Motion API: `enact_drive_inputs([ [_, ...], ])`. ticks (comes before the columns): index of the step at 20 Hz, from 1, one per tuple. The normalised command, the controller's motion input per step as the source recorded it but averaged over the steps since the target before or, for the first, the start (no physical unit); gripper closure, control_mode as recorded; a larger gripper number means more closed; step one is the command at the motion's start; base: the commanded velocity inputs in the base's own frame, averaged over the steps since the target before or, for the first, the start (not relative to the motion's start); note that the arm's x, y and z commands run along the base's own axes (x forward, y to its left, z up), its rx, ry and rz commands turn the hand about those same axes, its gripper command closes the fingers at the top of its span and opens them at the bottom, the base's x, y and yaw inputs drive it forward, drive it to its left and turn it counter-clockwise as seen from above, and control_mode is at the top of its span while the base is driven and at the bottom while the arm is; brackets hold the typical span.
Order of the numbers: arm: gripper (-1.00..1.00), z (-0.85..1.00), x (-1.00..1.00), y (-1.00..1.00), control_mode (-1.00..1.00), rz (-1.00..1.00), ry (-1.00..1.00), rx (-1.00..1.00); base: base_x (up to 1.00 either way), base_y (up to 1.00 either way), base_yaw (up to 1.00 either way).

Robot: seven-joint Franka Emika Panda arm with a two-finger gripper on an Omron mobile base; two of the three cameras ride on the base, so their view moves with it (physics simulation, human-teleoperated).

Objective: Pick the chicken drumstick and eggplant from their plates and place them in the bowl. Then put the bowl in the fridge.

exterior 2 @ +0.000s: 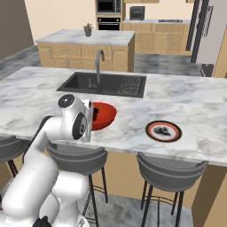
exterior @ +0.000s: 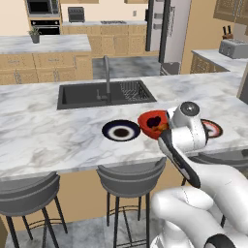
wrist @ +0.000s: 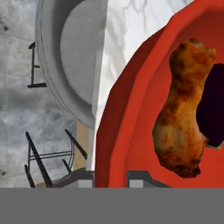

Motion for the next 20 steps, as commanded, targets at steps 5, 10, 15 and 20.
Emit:
enact_drive_inputs([
  [5,1.00,0.02,-0.28,0.00,-1.00,0.00,0.00,0.11,0.00,0.00,0.00],
  [10,1.00,0.00,-0.11,0.00,-1.00,0.00,0.00,0.18,0.00,0.00,0.00],
  [15,1.00,0.00,0.00,0.00,-1.00,0.00,0.00,0.00,0.00,0.00,0.00],
  [20,1.00,0.00,0.00,0.00,-1.00,0.00,0.00,0.00,0.00,0.00,0.00],
])
